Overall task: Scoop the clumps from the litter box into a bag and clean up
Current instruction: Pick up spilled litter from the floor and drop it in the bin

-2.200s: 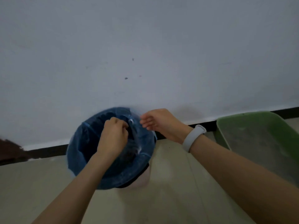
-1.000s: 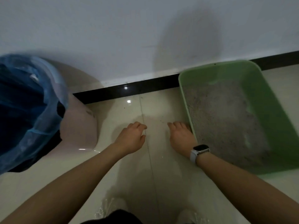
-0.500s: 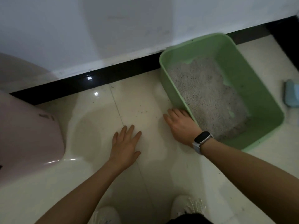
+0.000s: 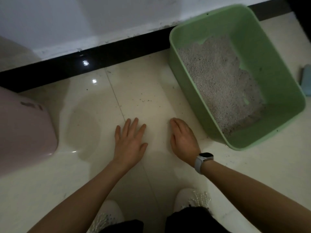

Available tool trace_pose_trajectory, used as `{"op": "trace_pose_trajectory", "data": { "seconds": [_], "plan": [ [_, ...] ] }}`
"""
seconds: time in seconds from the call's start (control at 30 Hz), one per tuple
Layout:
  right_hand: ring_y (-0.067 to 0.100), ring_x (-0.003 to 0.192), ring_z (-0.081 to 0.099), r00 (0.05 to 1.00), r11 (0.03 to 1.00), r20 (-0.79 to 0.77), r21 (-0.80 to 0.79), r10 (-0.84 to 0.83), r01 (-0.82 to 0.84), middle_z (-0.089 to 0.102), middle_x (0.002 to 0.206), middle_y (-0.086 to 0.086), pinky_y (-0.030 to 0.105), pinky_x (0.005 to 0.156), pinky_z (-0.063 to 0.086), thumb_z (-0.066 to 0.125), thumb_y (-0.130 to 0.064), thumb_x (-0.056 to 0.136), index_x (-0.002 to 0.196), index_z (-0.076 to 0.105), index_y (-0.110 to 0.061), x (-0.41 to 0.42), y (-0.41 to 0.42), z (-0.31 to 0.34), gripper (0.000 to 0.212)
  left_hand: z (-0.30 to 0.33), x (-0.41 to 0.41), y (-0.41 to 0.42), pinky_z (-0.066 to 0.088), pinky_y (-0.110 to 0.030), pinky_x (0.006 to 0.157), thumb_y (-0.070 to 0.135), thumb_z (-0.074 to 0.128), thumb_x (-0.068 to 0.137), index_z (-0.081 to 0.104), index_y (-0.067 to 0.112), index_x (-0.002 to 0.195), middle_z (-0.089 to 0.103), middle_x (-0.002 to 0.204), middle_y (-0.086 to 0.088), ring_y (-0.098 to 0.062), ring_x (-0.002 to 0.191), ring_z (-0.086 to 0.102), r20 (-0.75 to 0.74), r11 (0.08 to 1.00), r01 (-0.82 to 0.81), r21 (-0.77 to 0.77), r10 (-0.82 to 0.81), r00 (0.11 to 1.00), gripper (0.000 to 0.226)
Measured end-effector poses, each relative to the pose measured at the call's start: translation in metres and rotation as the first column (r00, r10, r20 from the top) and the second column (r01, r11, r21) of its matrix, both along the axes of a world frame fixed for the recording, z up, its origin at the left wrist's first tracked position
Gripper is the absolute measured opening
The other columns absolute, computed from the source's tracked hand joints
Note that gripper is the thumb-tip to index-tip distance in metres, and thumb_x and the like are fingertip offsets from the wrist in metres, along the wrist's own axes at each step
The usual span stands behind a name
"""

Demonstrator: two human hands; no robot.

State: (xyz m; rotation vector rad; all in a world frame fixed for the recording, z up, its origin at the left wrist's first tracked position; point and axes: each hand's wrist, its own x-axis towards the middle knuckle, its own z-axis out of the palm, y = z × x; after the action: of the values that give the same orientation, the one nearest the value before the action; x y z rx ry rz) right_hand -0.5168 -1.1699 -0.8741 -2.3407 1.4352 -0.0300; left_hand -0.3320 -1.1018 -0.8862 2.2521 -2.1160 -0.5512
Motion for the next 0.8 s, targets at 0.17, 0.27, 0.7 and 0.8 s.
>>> {"op": "trace_pose_trajectory", "data": {
  "seconds": [0.17,0.27,0.7,0.8],
  "plan": [
    [0.036,0.106,0.047,0.985,0.991,0.108,0.023,-0.136,0.134,0.057,0.113,0.019,0.043,0.086,0.042,0.036,-0.026,0.083,0.119,0.058,-0.003,0.012,-0.012,-0.01,0.048,-0.007,0.014,0.005,0.033,-0.056,0.099,0.043,0.077,0.069,0.052,0.018,0.13,0.045,0.14,-0.014,-0.036,0.129,0.042,0.043,0.997,0.079,-0.019,-0.078,0.996,0.071],
    [0.025,0.104,0.037,0.982,0.998,0.177,0.001,-0.068,0.069,0.059,0.108,0.016,0.041,0.086,0.042,0.041,-0.027,0.084,0.112,0.063,-0.004,0.011,-0.019,-0.02,0.042,-0.007,0.013,0.004,0.031,-0.055,0.101,0.043,0.075,0.071,0.05,0.018,0.132,0.043,0.143,-0.012,-0.035,0.131,0.039,0.019,0.997,0.082,-0.006,-0.082,0.996,0.071],
    [0.036,0.083,0.051,0.924,0.973,0.306,0.077,-0.229,0.215,0.059,0.077,0.013,0.026,0.073,0.027,0.059,-0.009,0.076,0.072,0.065,-0.004,0.017,-0.031,-0.029,0.009,-0.014,0.012,0.007,0.032,-0.054,0.101,0.053,0.032,0.081,0.042,0.021,0.134,0.042,0.144,-0.011,-0.032,0.132,0.038,0.109,0.995,0.095,-0.031,-0.091,0.99,0.063],
    [0.038,0.083,0.052,0.956,0.983,0.229,0.044,-0.184,0.179,0.058,0.079,0.015,0.03,0.073,0.028,0.057,-0.007,0.078,0.073,0.06,-0.004,0.019,-0.033,-0.029,0.007,-0.015,0.013,0.006,0.032,-0.053,0.101,0.054,0.032,0.081,0.042,0.021,0.135,0.041,0.144,-0.011,-0.032,0.132,0.037,0.101,0.995,0.095,-0.031,-0.092,0.991,0.064]
  ]
}}
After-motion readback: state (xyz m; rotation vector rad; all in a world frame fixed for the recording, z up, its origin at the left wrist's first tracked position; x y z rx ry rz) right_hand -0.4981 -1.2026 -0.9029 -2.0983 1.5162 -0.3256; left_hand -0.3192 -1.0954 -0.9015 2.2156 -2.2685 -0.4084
